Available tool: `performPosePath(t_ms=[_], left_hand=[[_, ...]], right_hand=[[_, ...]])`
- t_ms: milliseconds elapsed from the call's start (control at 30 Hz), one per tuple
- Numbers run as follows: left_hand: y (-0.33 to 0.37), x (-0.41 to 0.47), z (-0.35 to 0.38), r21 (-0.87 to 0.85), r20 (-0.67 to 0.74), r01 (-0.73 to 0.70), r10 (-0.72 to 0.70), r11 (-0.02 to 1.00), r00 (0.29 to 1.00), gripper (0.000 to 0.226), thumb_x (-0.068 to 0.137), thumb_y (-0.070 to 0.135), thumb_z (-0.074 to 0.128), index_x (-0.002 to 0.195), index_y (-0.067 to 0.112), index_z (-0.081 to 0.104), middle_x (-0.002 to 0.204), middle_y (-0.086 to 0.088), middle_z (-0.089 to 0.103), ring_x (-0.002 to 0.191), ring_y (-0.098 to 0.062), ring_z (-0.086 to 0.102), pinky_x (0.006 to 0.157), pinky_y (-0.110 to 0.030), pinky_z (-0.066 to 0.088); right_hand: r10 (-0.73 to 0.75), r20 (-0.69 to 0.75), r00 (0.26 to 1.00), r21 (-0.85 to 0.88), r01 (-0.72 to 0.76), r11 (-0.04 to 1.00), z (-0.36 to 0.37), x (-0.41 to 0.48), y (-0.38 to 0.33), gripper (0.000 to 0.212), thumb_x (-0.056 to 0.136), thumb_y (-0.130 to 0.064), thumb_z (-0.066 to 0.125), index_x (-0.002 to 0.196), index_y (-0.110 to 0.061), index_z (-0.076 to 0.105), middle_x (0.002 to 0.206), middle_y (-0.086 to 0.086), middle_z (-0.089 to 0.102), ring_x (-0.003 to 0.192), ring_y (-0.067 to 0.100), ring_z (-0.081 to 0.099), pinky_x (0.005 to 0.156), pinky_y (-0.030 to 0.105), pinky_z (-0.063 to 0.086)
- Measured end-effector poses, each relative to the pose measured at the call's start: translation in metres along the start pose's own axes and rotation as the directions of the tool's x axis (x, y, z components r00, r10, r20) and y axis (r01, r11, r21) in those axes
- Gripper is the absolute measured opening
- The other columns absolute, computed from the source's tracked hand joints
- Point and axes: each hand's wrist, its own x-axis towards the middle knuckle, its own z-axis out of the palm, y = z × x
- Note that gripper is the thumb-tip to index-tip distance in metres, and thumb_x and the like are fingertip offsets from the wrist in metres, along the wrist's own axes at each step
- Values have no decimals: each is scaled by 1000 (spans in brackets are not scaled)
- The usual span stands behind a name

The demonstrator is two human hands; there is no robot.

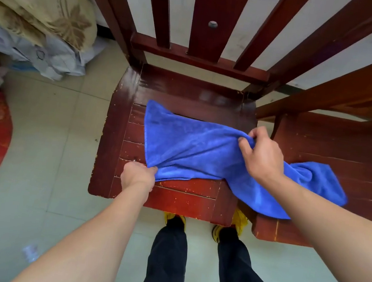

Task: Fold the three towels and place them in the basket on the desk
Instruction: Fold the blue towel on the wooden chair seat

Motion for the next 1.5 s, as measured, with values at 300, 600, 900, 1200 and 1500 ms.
performPosePath(t_ms=[300, 600, 900, 1200, 1500], left_hand=[[3, 22, -41, -427, -6, -47, 49, 903, 999, 20, 81, 8, 62, 68, 17, 50, 77, -6, 56, 72, -23, 54, 72, -39, 52], [-36, 21, -55, -176, 235, -158, 198, 972, 952, 51, 67, 40, 83, 104, 17, 56, 101, -2, 64, 85, -21, 66, 77, -40, 56], [-42, 46, -81, 355, 98, -376, 366, 856, 925, 54, 71, 24, 78, 116, 22, 47, 102, -7, 62, 95, -32, 59, 81, -41, 49], [70, 66, -45, 294, 84, -574, 578, 764, 812, 40, 82, 35, 70, 114, 16, 55, 110, -12, 64, 103, -33, 58, 85, -39, 48], [115, 75, -42, 259, -14, -550, 572, 794, 820, 8, 82, 21, 62, 78, 20, 56, 87, -11, 69, 84, -31, 65, 76, -34, 51]], right_hand=[[-63, 368, 928, -203, 147, 968, 14, -20, 0, 17, 82, -37, 64, 94, -27, 56, 95, 2, 66, 94, 28, 61, 69, 31, 41], [-226, 215, 950, -173, 265, 949, 60, 12, -77, 38, 88, -39, 59, 120, -18, 54, 120, 10, 58, 113, 32, 55, 87, 40, 46], [-249, 126, 960, -233, 273, 934, 58, 2, -84, 19, 90, -35, 54, 99, -19, 61, 104, 7, 62, 101, 32, 56, 72, 37, 41], [-238, 189, 953, -149, 268, 952, 34, 31, -86, 21, 89, -39, 59, 103, -24, 61, 100, 4, 69, 98, 31, 60, 79, 37, 44], [-38, 183, 982, -125, 62, 990, 26, 51, -52, 11, 84, -28, 60, 90, -28, 69, 100, 6, 71, 97, 33, 63, 79, 35, 51]])
